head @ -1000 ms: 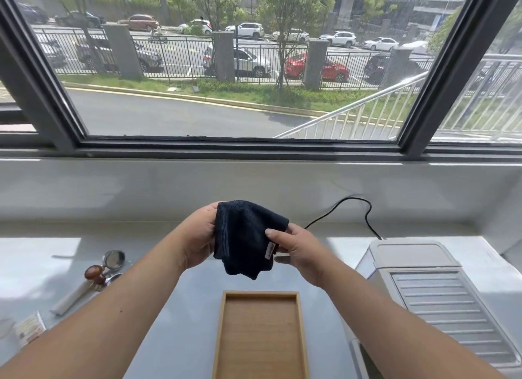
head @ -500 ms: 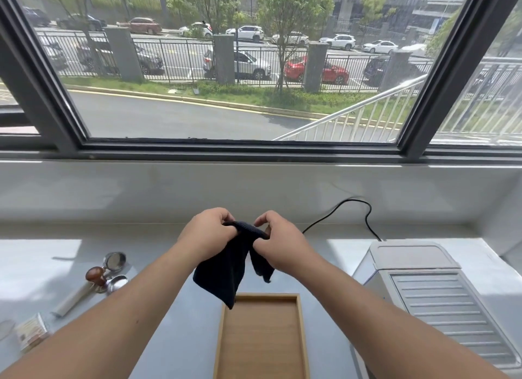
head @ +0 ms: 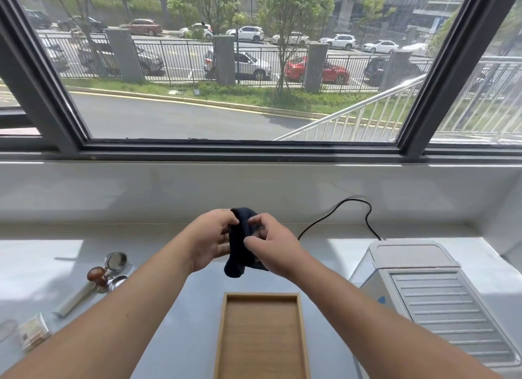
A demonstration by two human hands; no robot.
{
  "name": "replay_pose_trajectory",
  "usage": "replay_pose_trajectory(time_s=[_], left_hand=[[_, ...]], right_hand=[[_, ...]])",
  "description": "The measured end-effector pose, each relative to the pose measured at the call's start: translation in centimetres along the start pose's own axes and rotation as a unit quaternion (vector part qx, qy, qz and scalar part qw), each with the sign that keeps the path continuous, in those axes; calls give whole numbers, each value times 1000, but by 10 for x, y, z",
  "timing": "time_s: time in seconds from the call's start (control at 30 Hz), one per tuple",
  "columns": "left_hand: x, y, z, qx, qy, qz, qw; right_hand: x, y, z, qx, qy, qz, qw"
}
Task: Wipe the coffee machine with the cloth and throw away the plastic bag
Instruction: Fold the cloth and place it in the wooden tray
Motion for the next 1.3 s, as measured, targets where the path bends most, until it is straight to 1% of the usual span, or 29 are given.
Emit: replay_pose_trajectory(time_s=[0.03, 0.1, 0.17, 0.2, 0.23, 0.27, 0.33, 0.37, 0.4, 0.43, 0.47, 0.53, 0.6, 0.67, 0.8, 0.9, 1.0, 1.1, 1.23, 1.3], left_hand=[[-1, -1, 1, 1, -23, -21, 1000], [-1, -1, 1, 21, -23, -36, 999], [0, 1, -1, 52, 7, 5, 999], [1, 1, -1, 63, 14, 31, 997], [0, 1, -2, 67, 12, 47, 997], [0, 1, -2, 69, 3, 52, 996], [0, -1, 0, 64, -20, 38, 997], [0, -3, 0, 58, -30, 27, 998], [0, -3, -1, 52, -38, 15, 998], [1, -4, -2, 48, -48, 2, 998], [2, -5, -2, 45, -60, -11, 997], [6, -6, -3, 41, -84, -31, 995], [9, -6, -2, 41, -102, -41, 993], [11, -6, -2, 46, -117, -44, 991], [11, -5, -2, 51, -115, -38, 991], [7, -5, -6, 32, -59, -13, 998], [4, -4, -16, -6, -17, -50, 999], [0, 0, -27, -11, 13, -70, 997], [-3, 6, -35, 10, -19, 0, 1000], [-4, 8, -37, 21, -17, 21, 999]], right_hand=[[-1, 0, 0, -4, 21, -5, 1000], [-4, 0, 0, -29, 70, -33, 997], [-6, -2, 1, -46, 84, -59, 994], [-8, -2, 2, -44, 78, -57, 994], [-10, -2, 5, -42, 63, -39, 996], [-13, -1, 9, -36, 40, -3, 999], [-22, 0, 19, -14, 6, 85, 996], [-28, -1, 22, 2, 11, 114, 993], [-32, -2, 26, 23, 33, 124, 991], [-36, -1, 29, 46, 65, 112, 991], [-38, -1, 32, 63, 95, 83, 990], [-38, -1, 36, 83, 154, -6, 985], [-36, -3, 42, 107, 239, -76, 962], [-35, -6, 44, 104, 289, -101, 946], [-37, -10, 42, 92, 325, -76, 938], [-40, -9, 41, 86, 335, -38, 937], [-42, -8, 39, 78, 316, 2, 946], [-41, -8, 39, 84, 326, 6, 942], [-40, -6, 43, 78, 318, -6, 945], [-38, -5, 47, 81, 308, -10, 948]])
Point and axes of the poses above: each hand's wrist, its own y-axis towards the middle knuckle, its own x-axis out of the palm, z = x × y, the point moved 2 cm from there along y, towards the middle knuckle, and after that the axes turned 8 degrees about -y, right-handed, at the moved point
